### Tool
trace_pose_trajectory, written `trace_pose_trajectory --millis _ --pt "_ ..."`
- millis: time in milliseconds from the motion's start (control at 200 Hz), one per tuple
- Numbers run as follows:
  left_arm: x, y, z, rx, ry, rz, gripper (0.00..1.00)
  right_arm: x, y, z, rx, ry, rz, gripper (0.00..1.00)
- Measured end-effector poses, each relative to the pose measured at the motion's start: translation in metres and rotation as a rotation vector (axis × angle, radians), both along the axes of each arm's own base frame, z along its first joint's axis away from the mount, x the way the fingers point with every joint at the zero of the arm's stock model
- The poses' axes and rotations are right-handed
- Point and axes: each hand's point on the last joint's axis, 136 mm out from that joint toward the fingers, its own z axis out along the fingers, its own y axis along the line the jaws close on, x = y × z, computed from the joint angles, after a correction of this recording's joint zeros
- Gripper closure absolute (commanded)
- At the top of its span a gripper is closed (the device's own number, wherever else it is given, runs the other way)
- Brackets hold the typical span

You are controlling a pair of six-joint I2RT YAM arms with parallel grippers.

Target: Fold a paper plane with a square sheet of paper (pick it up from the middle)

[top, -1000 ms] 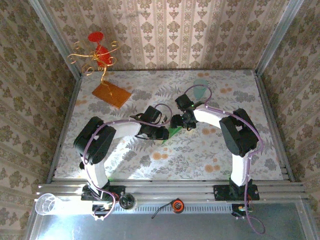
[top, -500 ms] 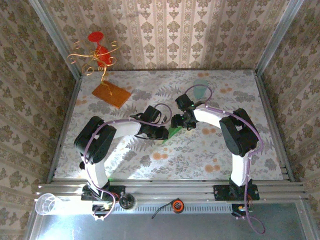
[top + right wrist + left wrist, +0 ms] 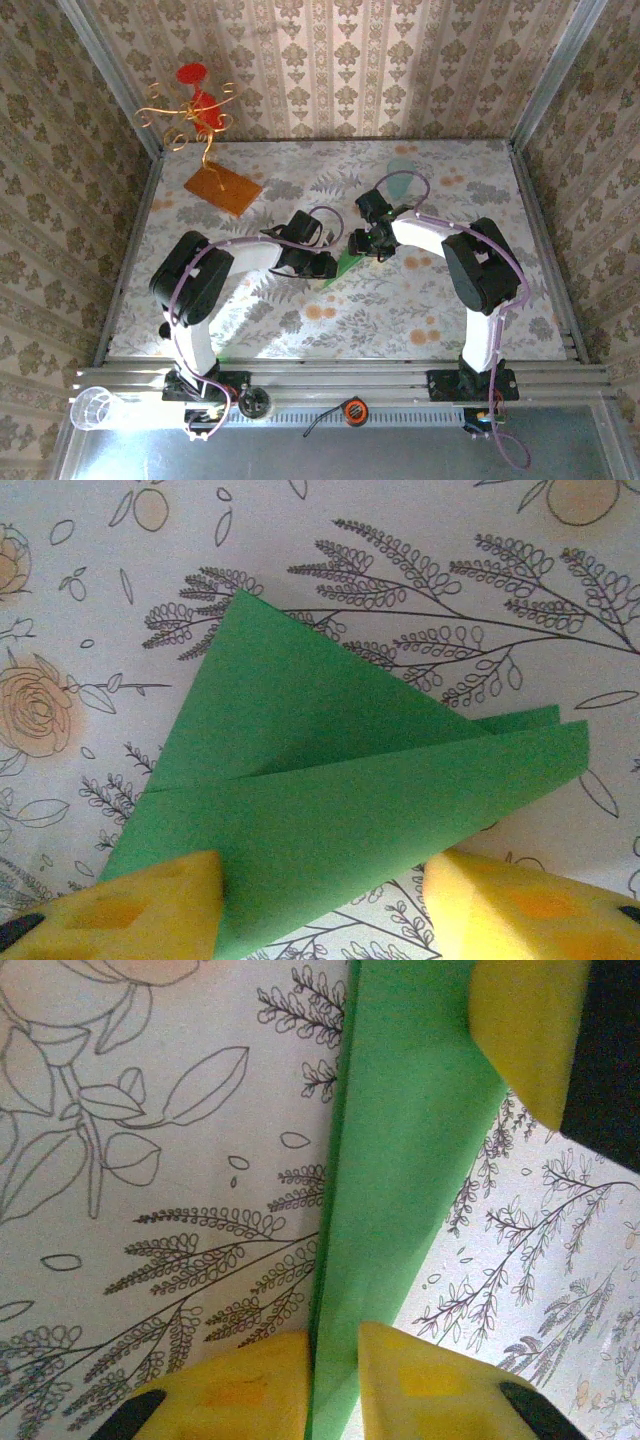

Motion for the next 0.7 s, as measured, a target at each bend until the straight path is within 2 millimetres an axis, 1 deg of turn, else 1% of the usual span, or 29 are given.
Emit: trace_pose_trajectory --millis 170,370,475,540,600,660,700 --pt "0.0 0.0 -0.001 0.003 0.01 -0.001 0.78 0.001 0.0 0.001 0.004 -0.005 -0.002 0.44" --pt "0.0 0.0 -0.001 0.007 0.013 -0.013 0.78 0.0 0.001 0.005 0.028 -0.018 -0.018 0.37" --pt "0.0 0.0 -0.001 0.011 0.016 -0.017 0.78 -0.006 0.0 0.01 0.042 -0.017 -0.03 0.34" --pt "0.0 0.0 -0.001 0.012 0.015 -0.02 0.78 -0.01 -0.003 0.017 0.046 -0.018 -0.045 0.34" --pt "0.0 0.0 -0.001 0.014 0.014 -0.023 0.78 -0.013 -0.006 0.028 0.053 -0.034 -0.058 0.34" --pt "0.0 0.0 -0.001 0.014 0.014 -0.024 0.78 -0.015 -0.007 0.039 0.072 -0.053 -0.074 0.36" --pt "0.0 0.0 -0.001 0.014 0.013 -0.026 0.78 -0.017 -0.008 0.045 0.087 -0.065 -0.085 0.39"
